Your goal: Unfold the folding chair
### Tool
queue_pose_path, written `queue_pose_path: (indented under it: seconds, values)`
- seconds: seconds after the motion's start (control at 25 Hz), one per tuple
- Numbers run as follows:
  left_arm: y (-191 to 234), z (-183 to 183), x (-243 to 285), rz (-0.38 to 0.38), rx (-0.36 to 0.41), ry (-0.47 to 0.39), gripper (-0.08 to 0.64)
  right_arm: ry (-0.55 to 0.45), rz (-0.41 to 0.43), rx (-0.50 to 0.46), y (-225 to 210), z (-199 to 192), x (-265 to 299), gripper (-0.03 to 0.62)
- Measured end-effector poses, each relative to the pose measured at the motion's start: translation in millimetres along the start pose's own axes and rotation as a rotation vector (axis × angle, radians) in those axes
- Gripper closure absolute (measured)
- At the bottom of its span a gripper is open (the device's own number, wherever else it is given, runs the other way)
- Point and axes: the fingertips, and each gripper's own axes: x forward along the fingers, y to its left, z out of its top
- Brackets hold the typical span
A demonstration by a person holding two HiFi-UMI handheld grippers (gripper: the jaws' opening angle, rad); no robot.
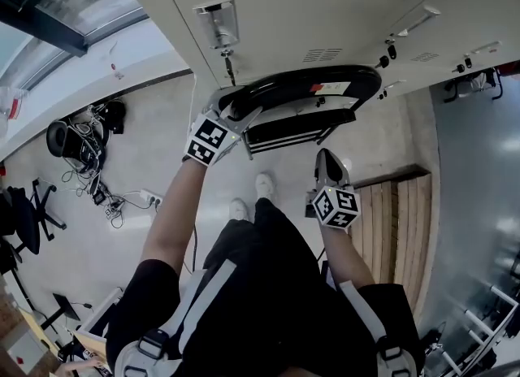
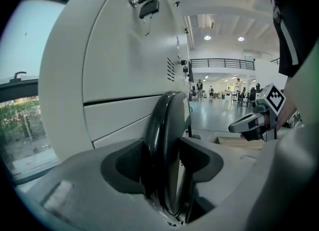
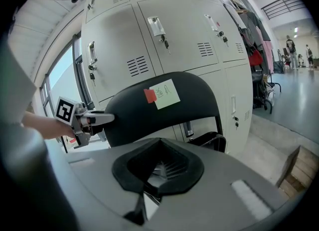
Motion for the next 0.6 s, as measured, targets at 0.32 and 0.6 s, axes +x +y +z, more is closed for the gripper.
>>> queue_pose_path:
  seconds: [0.32, 0.6]
  values:
    - [1, -2, 4, 0.008, 0.063, 0.011, 0.356, -0.009, 0.001, 0.021, 0, -8, -4, 0.586]
    - [-3, 2, -1, 0.013, 0.089, -0.035, 0.375, 0.034, -0.011, 0.112, 10, -44, -5, 0.586]
